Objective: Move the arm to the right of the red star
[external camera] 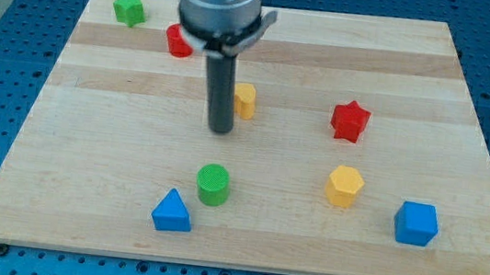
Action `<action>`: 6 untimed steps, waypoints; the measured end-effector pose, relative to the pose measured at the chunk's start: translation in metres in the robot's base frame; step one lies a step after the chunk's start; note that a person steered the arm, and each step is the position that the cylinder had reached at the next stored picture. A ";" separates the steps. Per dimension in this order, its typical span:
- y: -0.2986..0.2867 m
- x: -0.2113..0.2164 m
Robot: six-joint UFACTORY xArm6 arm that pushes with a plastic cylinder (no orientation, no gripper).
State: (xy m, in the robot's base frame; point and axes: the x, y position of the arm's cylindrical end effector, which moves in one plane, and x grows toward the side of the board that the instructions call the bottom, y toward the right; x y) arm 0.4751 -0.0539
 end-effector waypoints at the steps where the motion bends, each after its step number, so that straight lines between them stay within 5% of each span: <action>1: 0.084 0.018; 4: 0.295 0.013; 6: 0.258 -0.028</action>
